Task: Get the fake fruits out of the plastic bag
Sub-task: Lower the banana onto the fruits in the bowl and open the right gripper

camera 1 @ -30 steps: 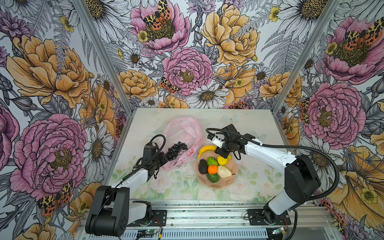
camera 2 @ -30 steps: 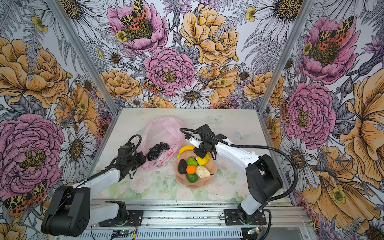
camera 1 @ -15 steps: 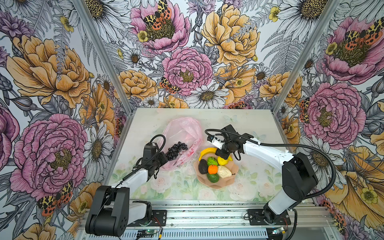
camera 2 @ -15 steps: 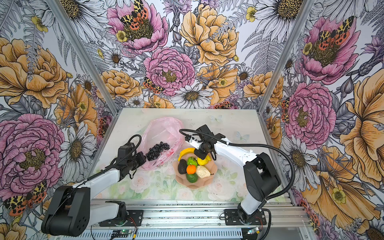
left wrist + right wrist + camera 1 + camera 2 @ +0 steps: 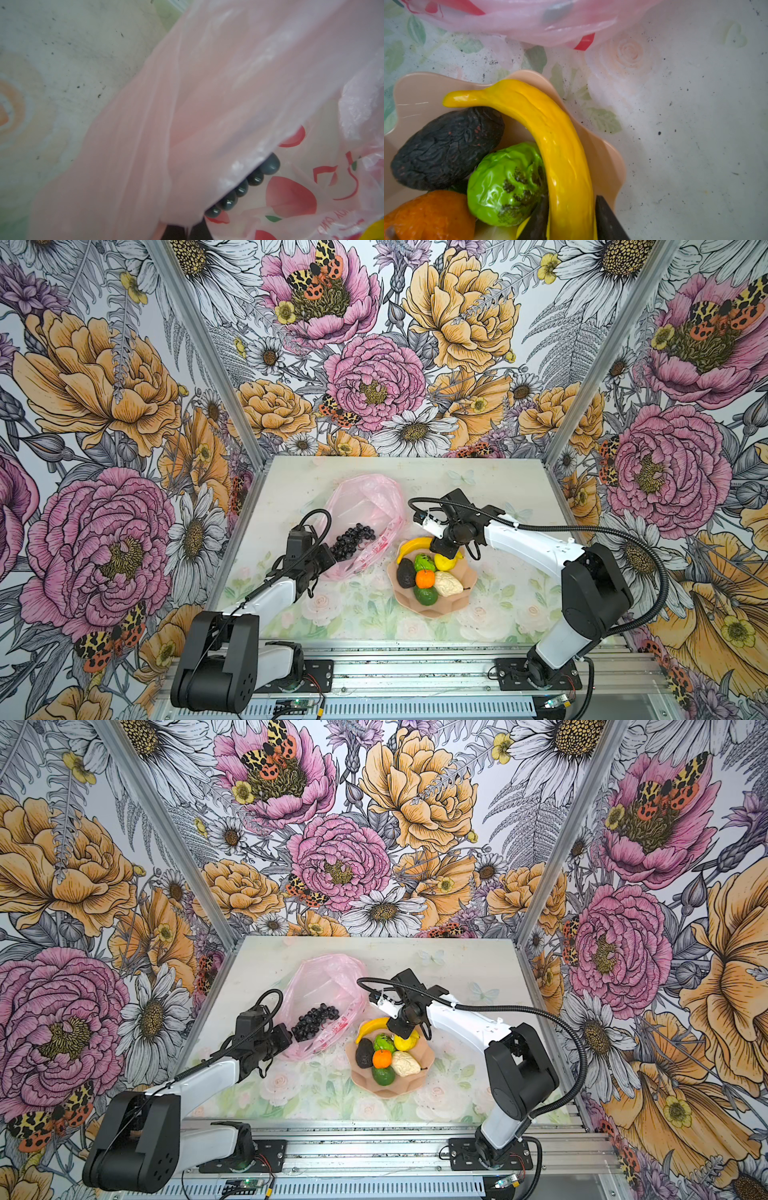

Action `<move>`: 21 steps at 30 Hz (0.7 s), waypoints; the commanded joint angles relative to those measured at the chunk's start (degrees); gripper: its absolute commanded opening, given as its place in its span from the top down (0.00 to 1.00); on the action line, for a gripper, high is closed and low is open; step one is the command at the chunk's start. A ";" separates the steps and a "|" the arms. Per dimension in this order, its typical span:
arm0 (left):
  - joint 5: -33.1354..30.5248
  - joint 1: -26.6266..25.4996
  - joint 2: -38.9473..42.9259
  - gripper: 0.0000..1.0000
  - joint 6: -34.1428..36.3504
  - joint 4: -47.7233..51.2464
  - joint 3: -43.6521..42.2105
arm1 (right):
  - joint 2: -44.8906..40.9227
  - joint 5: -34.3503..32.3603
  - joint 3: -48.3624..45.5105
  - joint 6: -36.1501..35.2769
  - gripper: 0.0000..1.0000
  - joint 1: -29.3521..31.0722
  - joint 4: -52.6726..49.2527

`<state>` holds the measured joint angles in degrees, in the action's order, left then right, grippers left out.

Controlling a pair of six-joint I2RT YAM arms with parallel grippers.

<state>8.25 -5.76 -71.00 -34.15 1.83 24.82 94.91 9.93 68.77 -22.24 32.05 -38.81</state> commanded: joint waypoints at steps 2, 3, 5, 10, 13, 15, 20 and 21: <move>-0.55 -0.09 -0.39 1.00 -0.03 -1.23 0.46 | -0.49 -0.82 2.14 -0.54 0.53 0.20 -0.19; -0.56 -0.10 -0.44 1.00 -0.04 -1.25 0.46 | -0.60 -0.70 2.23 -0.48 0.53 0.14 -0.19; -0.59 -0.09 -0.39 1.00 -0.04 -1.21 0.41 | -0.77 -0.70 2.46 -0.52 0.53 0.11 -0.15; -0.60 -0.12 -0.34 1.00 -0.04 -1.12 0.43 | -1.64 -1.84 2.50 -0.10 0.54 0.03 -0.09; -0.60 -0.11 -0.31 1.00 0.04 -1.12 0.45 | -2.12 -2.81 2.15 0.34 0.52 -0.14 0.07; -0.60 -0.07 -0.29 1.00 0.00 -1.12 0.41 | -2.10 -3.59 2.07 1.19 0.53 -0.39 0.13; -0.60 -0.12 -0.29 1.00 0.04 -1.12 0.41 | -1.99 -3.66 1.46 1.89 0.54 -0.69 0.57; -0.60 -0.14 -0.30 1.00 0.08 -1.12 0.43 | -2.11 -3.36 1.43 2.09 0.54 -0.76 0.66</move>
<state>8.25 -5.76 -71.00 -34.15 1.83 24.82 94.52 7.14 69.58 -21.32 31.77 -38.89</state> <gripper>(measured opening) 0.050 0.462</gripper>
